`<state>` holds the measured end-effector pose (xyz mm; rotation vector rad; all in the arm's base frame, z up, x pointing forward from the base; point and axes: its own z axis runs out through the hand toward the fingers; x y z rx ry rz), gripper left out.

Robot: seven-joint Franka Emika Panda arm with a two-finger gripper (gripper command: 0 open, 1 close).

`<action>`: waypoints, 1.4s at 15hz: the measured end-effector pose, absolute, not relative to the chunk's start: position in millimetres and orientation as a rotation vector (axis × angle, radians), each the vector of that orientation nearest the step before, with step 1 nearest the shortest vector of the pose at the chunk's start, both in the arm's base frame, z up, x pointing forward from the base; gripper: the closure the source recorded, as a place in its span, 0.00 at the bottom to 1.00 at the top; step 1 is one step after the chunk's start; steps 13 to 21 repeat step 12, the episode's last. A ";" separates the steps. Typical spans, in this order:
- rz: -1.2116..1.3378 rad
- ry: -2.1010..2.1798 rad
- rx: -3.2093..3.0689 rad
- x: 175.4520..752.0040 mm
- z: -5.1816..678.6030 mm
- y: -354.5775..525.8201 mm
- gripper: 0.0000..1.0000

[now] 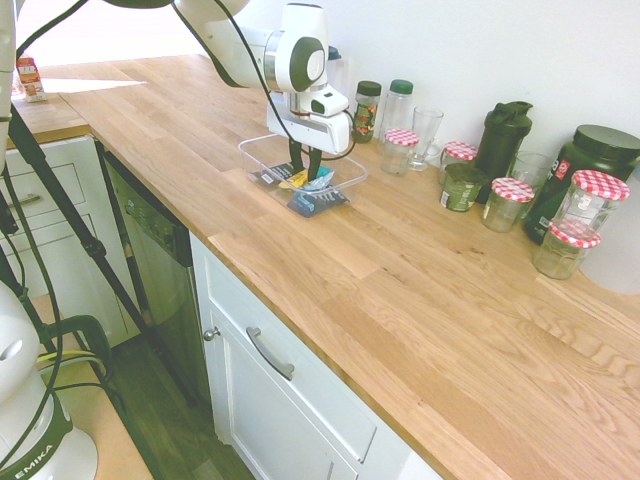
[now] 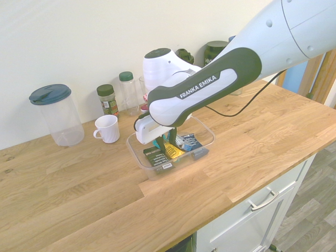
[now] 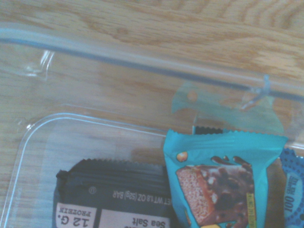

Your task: Put the protein bar into the container

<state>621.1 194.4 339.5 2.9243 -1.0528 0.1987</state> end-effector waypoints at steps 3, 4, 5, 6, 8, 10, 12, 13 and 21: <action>0.200 -1.060 2.923 621.0 340.7 192.1 0.00; 0.205 -1.062 2.922 620.3 343.1 190.8 0.00; 0.213 -1.063 2.924 618.6 347.5 190.0 0.00; 0.229 -1.065 2.927 616.4 356.0 189.0 0.00; 0.270 -1.067 2.935 606.4 379.6 186.1 0.00; 0.318 -1.064 2.947 586.2 410.1 182.0 0.00; 0.367 -1.059 2.973 558.4 444.9 179.3 0.00; 0.367 -1.059 2.973 558.4 444.9 179.3 0.00; 0.367 -1.059 2.973 558.4 444.9 179.3 0.00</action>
